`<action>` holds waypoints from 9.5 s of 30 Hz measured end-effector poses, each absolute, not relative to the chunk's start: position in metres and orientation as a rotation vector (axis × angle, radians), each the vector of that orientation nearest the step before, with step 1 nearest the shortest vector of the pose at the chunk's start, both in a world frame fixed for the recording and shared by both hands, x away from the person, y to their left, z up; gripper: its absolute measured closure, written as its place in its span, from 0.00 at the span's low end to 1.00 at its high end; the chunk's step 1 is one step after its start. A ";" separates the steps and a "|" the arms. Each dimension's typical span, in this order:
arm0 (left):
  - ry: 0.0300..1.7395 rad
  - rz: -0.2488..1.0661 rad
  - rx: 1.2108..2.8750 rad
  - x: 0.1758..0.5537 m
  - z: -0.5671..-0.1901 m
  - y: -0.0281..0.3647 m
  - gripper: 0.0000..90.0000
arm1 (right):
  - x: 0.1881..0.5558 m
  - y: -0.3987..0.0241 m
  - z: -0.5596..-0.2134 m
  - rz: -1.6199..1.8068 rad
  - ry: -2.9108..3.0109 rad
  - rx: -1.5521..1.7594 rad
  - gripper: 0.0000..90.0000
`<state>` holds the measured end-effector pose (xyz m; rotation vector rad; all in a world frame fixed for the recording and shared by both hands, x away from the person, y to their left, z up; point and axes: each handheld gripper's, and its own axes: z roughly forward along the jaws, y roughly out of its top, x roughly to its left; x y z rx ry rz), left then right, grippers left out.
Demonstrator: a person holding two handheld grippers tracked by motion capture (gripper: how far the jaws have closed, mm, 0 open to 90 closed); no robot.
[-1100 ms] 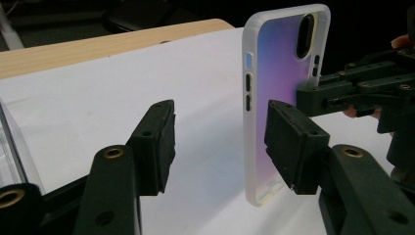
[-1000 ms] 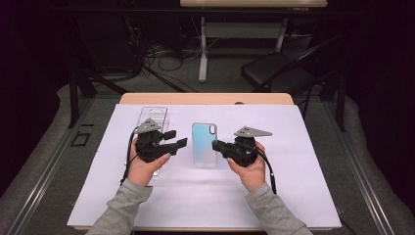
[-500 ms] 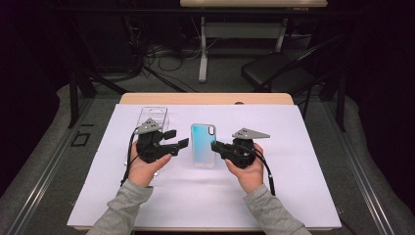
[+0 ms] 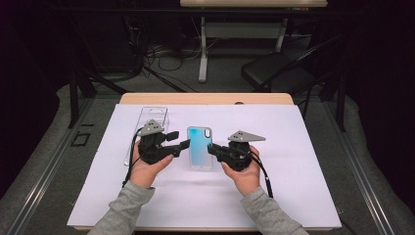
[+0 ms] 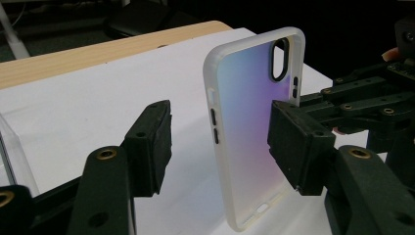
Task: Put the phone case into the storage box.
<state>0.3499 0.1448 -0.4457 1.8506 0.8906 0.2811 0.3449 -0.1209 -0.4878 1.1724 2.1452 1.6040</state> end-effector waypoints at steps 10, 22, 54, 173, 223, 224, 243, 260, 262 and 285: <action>0.873 0.282 1.856 0.350 -0.447 0.142 0.52 | 0.343 -0.116 -0.489 1.601 2.158 1.159 0.92; 0.899 0.277 1.845 0.351 -0.449 0.146 0.55 | 0.340 -0.111 -0.490 1.603 2.175 1.149 0.92; 0.945 0.345 1.826 0.347 -0.447 0.149 0.77 | 0.334 -0.101 -0.493 1.599 2.195 1.127 0.92; 1.011 0.398 1.804 0.347 -0.452 0.156 0.93 | 0.335 -0.099 -0.497 1.691 2.152 1.159 0.71; 1.022 0.531 1.708 0.353 -0.440 0.190 0.93 | 0.343 -0.105 -0.492 1.509 2.139 1.040 0.56; 1.021 0.531 1.706 0.354 -0.440 0.192 0.93 | 0.343 -0.105 -0.492 1.507 2.143 1.040 0.56; 1.030 0.543 1.662 0.363 -0.426 0.213 0.93 | 0.348 -0.113 -0.489 1.477 2.129 1.034 0.48; 1.023 0.599 1.683 0.394 -0.408 0.237 0.93 | 0.348 -0.128 -0.487 1.464 2.103 1.044 0.48; 1.023 0.595 1.681 0.397 -0.407 0.239 0.93 | 0.348 -0.130 -0.487 1.465 2.101 1.048 0.48; 1.052 0.622 1.641 0.432 -0.417 0.263 0.93 | 0.349 -0.150 -0.486 1.416 2.042 1.116 0.32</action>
